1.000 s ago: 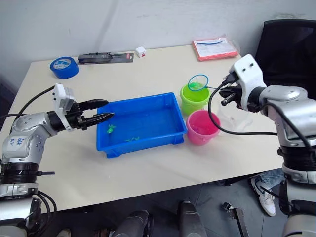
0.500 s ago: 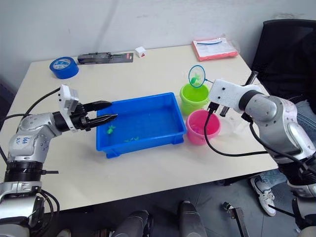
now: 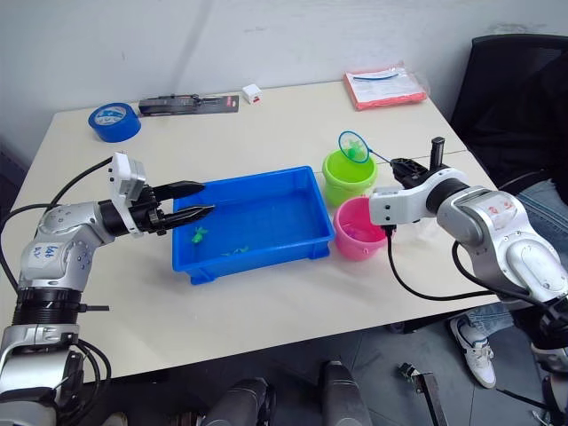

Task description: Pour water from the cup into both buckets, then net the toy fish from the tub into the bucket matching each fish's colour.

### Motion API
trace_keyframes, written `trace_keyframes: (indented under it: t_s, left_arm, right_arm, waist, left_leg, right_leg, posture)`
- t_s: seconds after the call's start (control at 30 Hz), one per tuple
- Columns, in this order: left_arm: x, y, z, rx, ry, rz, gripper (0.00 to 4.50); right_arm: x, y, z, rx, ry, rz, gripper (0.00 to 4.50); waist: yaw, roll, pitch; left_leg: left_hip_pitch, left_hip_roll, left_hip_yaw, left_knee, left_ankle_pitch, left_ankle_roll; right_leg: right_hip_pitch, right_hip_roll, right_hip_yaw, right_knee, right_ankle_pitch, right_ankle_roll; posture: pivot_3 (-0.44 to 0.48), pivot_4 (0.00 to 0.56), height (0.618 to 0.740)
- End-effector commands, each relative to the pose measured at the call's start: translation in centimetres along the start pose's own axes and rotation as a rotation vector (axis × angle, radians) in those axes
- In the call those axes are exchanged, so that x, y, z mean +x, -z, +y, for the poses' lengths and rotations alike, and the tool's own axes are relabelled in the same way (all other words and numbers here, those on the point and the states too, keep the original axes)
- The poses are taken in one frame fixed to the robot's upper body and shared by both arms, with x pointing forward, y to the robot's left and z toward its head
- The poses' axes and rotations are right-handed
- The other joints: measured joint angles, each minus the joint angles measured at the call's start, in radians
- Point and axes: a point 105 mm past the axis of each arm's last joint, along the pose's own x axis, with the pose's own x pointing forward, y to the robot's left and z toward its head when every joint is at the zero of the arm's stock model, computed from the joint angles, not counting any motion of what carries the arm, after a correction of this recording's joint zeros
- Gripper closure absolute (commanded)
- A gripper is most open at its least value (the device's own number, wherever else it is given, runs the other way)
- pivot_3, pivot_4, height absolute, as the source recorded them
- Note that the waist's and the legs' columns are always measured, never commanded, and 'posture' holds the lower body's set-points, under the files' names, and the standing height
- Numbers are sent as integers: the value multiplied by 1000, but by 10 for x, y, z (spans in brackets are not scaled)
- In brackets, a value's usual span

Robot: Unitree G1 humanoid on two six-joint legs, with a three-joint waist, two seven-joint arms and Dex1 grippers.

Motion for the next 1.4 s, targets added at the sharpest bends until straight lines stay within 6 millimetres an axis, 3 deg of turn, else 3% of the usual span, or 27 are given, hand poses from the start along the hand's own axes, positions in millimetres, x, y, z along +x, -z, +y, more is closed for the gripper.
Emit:
trace_keyframes:
  t_s: [0.03, 0.4, 0.67, 0.87, 1.07, 1.13, 1.2, 1.33, 1.4]
  left_arm:
    - [1, -8, 0, 33, 7, -18, 1399]
    - [5, -6, -2, 29, 14, -29, 1399]
    - [7, -6, -3, 29, 20, -36, 1399]
    - [7, -6, -3, 29, 19, -42, 1399]
    - [-3, -8, -3, 26, 6, -43, 1399]
    - [-10, -9, -3, 24, 6, -33, 1399]
    - [-18, -10, -4, 26, 6, -15, 1399]
    - [-28, -10, -6, 30, -4, 12, 1399]
    - [-36, -9, -9, 26, -7, 34, 1399]
  right_arm:
    - [-4, 4, -12, -104, 57, 11, 3720]
    - [-6, 4, -1, -314, 62, -15, 3720]
    - [-6, -2, -5, -422, 105, -27, 3720]
    - [-5, -4, -2, -407, 112, -29, 3720]
    - [-9, -3, -46, -165, 166, -59, 3720]
    - [-10, -4, -66, 100, 130, -103, 3720]
    - [-9, -14, -70, 341, 31, -207, 3720]
    - [-6, -37, -69, 616, -123, -367, 3720]
    - [-5, -62, -61, 746, -302, -478, 3720]
  waist:
    - [0, 0, 0]
    - [-1, 0, 0]
    - [-1, 0, 0]
    - [-2, 0, 0]
    - [-7, 0, 0]
    - [-13, 0, 0]
    - [-25, 0, 0]
    - [-24, 0, 0]
    - [-24, 0, 0]
  left_leg:
    - [0, 0, 0, 0, 0, 0]
    - [0, 0, 0, 0, 0, 0]
    - [0, 0, 1, 1, 0, 0]
    - [0, 0, 1, 1, 0, 0]
    - [0, 0, 1, 2, 0, 0]
    - [0, 0, 1, 2, 0, 0]
    - [0, 1, 0, 2, 0, 0]
    - [0, 2, -3, 2, 0, -1]
    - [0, 2, -3, 2, 0, 0]
  right_leg:
    - [0, 0, 0, 0, 0, 0]
    - [0, 0, 0, 1, 0, 0]
    - [0, 0, 0, 1, 0, 0]
    - [0, 1, 0, 1, 0, 0]
    - [0, 1, 0, 0, 0, 0]
    - [0, 1, 0, 0, 0, 0]
    - [1, 1, 1, -1, 0, 0]
    - [3, 1, 1, 2, 0, 0]
    - [3, 1, 2, 2, 0, 0]
  posture:
    - [0, 150, 740]
    - [0, 150, 740]
    - [0, 150, 740]
    - [0, 150, 740]
    - [0, 150, 740]
    - [0, 150, 740]
    - [0, 150, 740]
    - [0, 150, 740]
    - [0, 150, 740]
